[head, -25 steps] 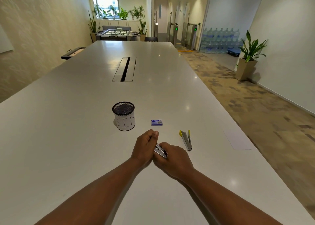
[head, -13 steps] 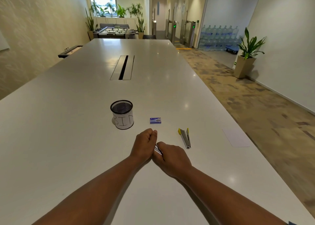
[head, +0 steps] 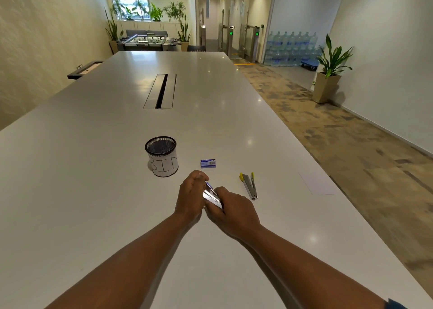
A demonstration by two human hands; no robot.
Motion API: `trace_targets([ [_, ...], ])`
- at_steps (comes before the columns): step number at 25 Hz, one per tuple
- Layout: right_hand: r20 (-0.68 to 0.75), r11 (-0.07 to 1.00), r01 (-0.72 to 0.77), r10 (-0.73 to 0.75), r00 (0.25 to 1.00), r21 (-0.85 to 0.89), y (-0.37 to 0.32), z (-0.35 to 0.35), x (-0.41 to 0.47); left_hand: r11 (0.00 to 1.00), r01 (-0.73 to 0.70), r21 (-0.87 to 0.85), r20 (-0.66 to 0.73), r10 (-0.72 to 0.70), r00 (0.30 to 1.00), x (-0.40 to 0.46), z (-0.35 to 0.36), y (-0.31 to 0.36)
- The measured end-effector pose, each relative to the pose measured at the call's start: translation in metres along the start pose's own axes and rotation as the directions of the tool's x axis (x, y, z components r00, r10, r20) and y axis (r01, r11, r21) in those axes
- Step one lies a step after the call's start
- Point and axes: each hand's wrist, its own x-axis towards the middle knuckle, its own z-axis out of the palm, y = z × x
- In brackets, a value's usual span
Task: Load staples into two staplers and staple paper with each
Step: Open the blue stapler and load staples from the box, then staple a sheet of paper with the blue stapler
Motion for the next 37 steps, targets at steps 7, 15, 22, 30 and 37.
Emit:
trace_targets([
  [7, -0.152, 0.949, -0.232, 0.267, 0.952, 0.215, 0.000, -0.012, -0.010, 0.992, -0.046, 0.116, -0.080, 0.055, 0.995, -0.009, 0.010, 0.007],
  [15, -0.335, 0.865, -0.346, 0.468, 0.818, 0.362, 0.075, -0.080, -0.048, 0.947, -0.201, 0.249, 0.179, 0.159, 0.971, -0.028, 0.099, 0.035],
  [22, -0.278, 0.718, -0.532, 0.678, 0.681, 0.449, 0.146, -0.135, -0.081, 0.782, -0.405, 0.474, 0.564, 0.084, 0.822, -0.017, 0.213, 0.015],
  [30, -0.131, 0.387, -0.276, 0.755, 0.642, 0.880, 0.168, -0.142, -0.089, 0.464, -0.552, 0.693, 0.640, -0.042, 0.767, 0.027, 0.277, -0.007],
  [37, -0.050, 0.276, -0.313, 0.816, 0.575, 0.909, 0.167, -0.144, -0.080, 0.689, -0.458, 0.562, 0.539, 0.114, 0.834, 0.004, 0.247, 0.008],
])
